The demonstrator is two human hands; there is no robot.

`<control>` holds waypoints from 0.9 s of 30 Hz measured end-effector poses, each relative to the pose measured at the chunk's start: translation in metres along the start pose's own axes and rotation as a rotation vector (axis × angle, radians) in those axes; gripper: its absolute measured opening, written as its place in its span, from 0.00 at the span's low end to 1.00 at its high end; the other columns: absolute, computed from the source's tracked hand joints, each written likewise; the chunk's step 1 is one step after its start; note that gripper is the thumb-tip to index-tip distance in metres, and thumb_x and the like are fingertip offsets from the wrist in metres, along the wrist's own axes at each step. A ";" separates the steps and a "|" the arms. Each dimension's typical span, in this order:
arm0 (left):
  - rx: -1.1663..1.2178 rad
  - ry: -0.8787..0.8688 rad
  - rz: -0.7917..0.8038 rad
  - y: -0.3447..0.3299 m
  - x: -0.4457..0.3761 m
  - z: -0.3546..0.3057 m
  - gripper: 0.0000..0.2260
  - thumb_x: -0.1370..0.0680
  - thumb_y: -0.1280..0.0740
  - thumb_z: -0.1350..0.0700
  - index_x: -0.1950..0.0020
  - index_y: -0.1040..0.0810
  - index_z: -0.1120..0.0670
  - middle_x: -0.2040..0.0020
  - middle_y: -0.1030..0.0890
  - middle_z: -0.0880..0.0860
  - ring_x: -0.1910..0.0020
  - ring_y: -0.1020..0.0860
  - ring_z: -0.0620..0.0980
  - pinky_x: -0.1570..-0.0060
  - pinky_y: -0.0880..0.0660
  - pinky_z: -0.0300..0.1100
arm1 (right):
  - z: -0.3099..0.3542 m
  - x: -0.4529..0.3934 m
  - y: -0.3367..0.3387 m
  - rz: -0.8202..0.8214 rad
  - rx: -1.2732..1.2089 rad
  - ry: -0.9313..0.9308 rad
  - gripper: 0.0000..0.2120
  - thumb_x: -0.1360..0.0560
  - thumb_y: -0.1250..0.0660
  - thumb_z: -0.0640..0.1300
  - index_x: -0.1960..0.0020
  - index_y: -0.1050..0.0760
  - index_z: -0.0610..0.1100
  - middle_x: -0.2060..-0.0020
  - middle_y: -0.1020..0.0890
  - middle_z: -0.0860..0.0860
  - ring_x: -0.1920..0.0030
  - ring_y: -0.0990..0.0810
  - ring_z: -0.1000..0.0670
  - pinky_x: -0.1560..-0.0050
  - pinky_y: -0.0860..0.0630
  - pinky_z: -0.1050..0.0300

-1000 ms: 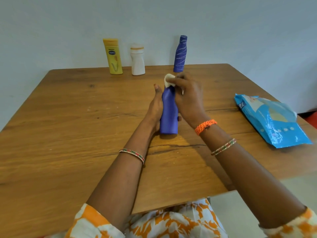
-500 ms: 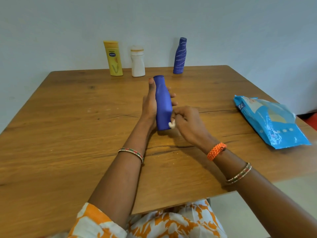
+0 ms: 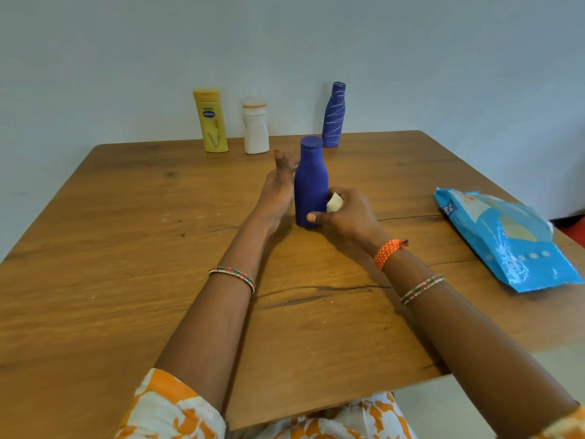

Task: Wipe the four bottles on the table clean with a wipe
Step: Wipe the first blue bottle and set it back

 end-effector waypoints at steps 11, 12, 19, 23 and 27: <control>-0.323 0.136 -0.289 0.108 -0.078 0.045 0.10 0.19 0.42 0.61 0.45 0.22 0.55 0.45 0.21 0.55 0.59 0.21 0.44 0.51 0.20 0.44 | -0.022 -0.152 0.006 -0.138 0.071 -0.079 0.18 0.32 0.25 0.45 0.45 0.26 0.43 0.51 0.21 0.49 0.51 0.24 0.50 0.49 0.25 0.55; -0.358 0.135 -0.276 0.107 -0.085 0.044 0.10 0.19 0.42 0.60 0.47 0.21 0.55 0.47 0.20 0.54 0.61 0.21 0.44 0.53 0.19 0.46 | -0.023 -0.167 0.005 -0.144 0.077 -0.075 0.19 0.32 0.25 0.45 0.44 0.26 0.43 0.50 0.21 0.48 0.49 0.23 0.50 0.48 0.25 0.54; -0.368 0.146 -0.268 0.108 -0.104 0.051 0.09 0.19 0.40 0.57 0.50 0.20 0.54 0.54 0.18 0.51 0.63 0.21 0.45 0.65 0.20 0.44 | -0.033 -0.236 0.002 -0.138 0.111 -0.062 0.26 0.32 0.25 0.47 0.37 0.28 0.42 0.44 0.22 0.47 0.45 0.24 0.47 0.43 0.24 0.48; -0.324 0.143 -0.271 0.108 -0.109 0.050 0.09 0.19 0.40 0.57 0.51 0.20 0.55 0.54 0.18 0.53 0.62 0.22 0.44 0.72 0.23 0.38 | -0.033 -0.253 -0.002 -0.122 0.097 -0.053 0.27 0.30 0.26 0.46 0.35 0.31 0.43 0.41 0.24 0.46 0.42 0.25 0.45 0.41 0.24 0.45; -0.306 0.158 -0.239 0.106 -0.112 0.051 0.09 0.19 0.41 0.58 0.52 0.21 0.53 0.55 0.18 0.53 0.60 0.21 0.44 0.74 0.24 0.36 | -0.033 -0.260 -0.003 -0.100 0.093 -0.026 0.25 0.29 0.27 0.45 0.36 0.31 0.43 0.41 0.23 0.45 0.42 0.25 0.45 0.41 0.25 0.43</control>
Point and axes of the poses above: each hand's wrist, its own x-axis away from the middle knuckle, its own y-axis out of the back of the hand, z = x × y, the point moved 9 cm from there along -x, towards the middle knuckle
